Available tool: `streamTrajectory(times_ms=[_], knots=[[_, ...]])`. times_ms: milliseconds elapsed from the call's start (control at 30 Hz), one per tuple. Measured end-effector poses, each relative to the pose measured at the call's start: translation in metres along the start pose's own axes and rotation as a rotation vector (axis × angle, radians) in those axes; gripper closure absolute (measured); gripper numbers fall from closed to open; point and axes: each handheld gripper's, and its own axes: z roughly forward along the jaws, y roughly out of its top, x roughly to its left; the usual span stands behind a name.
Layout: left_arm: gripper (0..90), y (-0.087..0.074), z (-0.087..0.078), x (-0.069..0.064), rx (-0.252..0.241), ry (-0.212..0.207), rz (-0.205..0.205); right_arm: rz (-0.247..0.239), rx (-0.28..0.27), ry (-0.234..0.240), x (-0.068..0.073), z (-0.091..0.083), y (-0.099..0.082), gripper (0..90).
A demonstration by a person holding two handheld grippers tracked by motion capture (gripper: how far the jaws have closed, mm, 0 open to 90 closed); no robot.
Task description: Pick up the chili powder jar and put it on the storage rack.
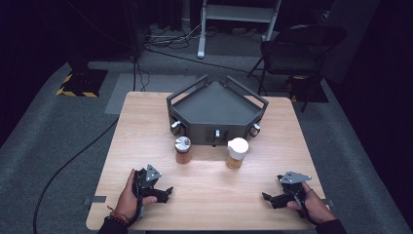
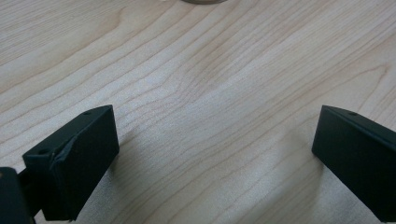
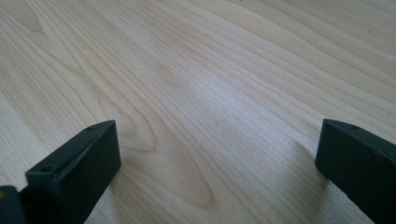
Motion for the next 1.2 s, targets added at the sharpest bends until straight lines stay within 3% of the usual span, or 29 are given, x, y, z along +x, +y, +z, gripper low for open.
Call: streamTrajectory(times_ms=[100, 133, 167, 633, 1200], knots=[[2.6, 0.001, -0.001, -0.002, 0.002, 0.007, 0.008, 0.000, 0.000, 0.000, 0.000, 0.000, 0.000, 0.0], [3.1, 0.001, -0.003, -0.007, -0.013, 0.034, 0.025, 0.000, 0.000, 0.000, 0.000, 0.000, 0.000, 0.0], [2.9, 0.001, -0.003, -0.007, -0.013, 0.034, 0.025, 0.000, 0.000, 0.000, 0.000, 0.000, 0.000, 0.0], [2.1, 0.004, -0.016, -0.008, -0.090, 0.054, -0.011, 0.000, 0.000, 0.000, 0.000, 0.000, 0.000, 0.0], [2.0, 0.015, -0.018, -0.010, -0.129, 0.083, -0.031, 0.000, 0.000, 0.000, 0.000, 0.000, 0.000, 0.0]])
